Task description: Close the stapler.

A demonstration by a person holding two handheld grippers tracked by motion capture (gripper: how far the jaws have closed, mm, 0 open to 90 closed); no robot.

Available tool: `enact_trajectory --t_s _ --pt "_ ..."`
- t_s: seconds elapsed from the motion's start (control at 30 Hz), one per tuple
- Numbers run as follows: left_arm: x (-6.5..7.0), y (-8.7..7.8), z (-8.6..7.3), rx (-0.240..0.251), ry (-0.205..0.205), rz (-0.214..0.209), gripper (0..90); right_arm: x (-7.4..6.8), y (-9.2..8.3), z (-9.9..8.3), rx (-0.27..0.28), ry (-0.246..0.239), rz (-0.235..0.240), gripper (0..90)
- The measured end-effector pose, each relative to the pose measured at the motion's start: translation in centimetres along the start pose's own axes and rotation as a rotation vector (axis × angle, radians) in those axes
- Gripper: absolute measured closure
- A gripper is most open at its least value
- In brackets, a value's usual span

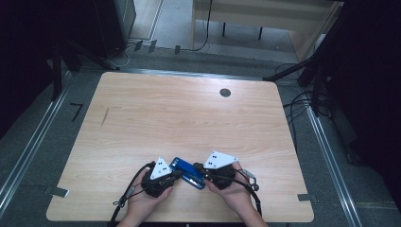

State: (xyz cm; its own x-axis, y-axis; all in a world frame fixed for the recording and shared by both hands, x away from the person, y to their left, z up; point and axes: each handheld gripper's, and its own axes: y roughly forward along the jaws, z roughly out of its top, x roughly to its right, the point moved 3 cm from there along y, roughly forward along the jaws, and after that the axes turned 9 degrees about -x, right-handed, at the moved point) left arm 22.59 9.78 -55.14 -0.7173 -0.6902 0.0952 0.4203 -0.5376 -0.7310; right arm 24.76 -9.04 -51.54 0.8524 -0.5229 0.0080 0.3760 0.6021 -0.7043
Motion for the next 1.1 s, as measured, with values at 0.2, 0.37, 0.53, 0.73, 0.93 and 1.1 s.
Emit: enact_trajectory --t_s 0.2,0.37,0.53,0.73,0.93,1.1 --pt "0.0 0.0 0.0 0.0 0.0 -0.001 89.8 -0.1 -0.7 -0.6 -0.001 0.002 -0.01 90.0" --pt "0.0 0.0 0.0 -0.002 -0.002 0.001 90.0 -0.5 -1.3 -1.4 0.001 0.001 0.0 90.0" --pt "0.0 0.0 -0.1 -0.01 0.006 -0.001 90.0 -0.5 -1.6 -1.9 0.015 0.028 0.004 90.0" --pt "-0.5 -0.4 -0.3 0.012 -0.029 -0.032 90.0 -0.7 -1.7 -2.4 0.008 0.03 -0.01 90.0" --pt "-0.7 -1.4 -0.4 0.052 -0.039 -0.057 89.2 -0.9 -1.7 -2.1 -0.015 0.026 -0.032 90.0" --pt "-1.8 -3.4 -0.7 0.115 -0.062 -0.07 77.2 -1.4 -2.0 -2.0 0.008 0.036 -0.074 90.0"
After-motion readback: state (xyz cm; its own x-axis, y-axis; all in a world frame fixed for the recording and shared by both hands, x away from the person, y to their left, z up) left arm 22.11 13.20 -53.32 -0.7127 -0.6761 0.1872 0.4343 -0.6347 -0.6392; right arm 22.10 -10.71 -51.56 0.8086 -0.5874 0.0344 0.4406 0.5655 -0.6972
